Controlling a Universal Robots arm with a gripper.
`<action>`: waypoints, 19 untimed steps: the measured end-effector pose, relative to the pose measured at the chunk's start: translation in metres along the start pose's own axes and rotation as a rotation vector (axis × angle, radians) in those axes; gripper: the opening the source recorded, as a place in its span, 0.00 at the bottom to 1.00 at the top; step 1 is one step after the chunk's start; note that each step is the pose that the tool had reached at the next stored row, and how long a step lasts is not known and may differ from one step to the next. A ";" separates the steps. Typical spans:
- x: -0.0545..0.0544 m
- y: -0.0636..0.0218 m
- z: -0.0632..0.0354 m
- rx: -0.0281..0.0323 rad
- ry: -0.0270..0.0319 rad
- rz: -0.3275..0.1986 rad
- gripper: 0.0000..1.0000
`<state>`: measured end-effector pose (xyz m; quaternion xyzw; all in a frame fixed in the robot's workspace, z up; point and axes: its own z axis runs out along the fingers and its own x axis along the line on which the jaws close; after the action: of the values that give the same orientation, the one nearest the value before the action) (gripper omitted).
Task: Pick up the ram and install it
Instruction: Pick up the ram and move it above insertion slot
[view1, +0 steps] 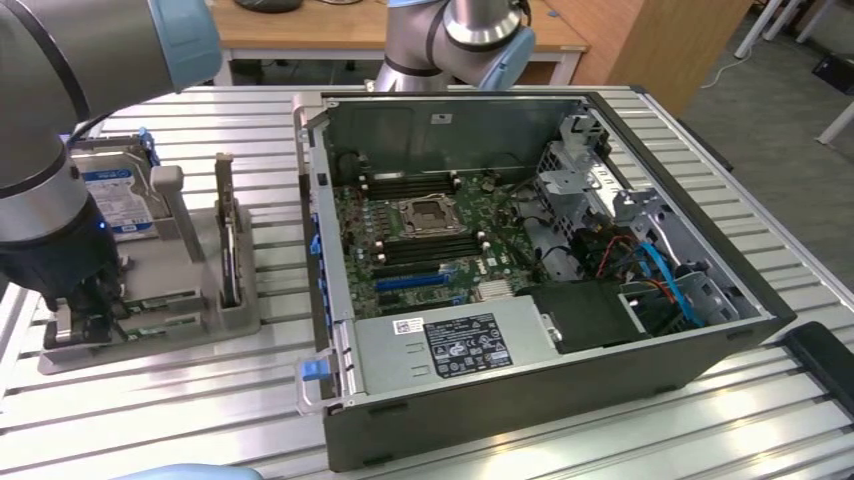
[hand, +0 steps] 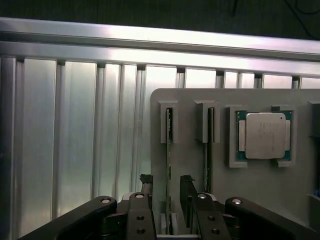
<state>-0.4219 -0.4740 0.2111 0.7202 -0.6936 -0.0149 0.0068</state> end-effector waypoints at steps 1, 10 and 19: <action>0.000 -0.0001 0.0011 0.0000 0.0000 0.000 0.35; 0.000 -0.0005 0.0073 -0.0004 0.0003 0.000 0.35; 0.000 -0.0006 0.0074 -0.0002 0.0001 0.000 0.21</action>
<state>-0.4216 -0.4740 0.2036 0.7202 -0.6936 -0.0150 0.0069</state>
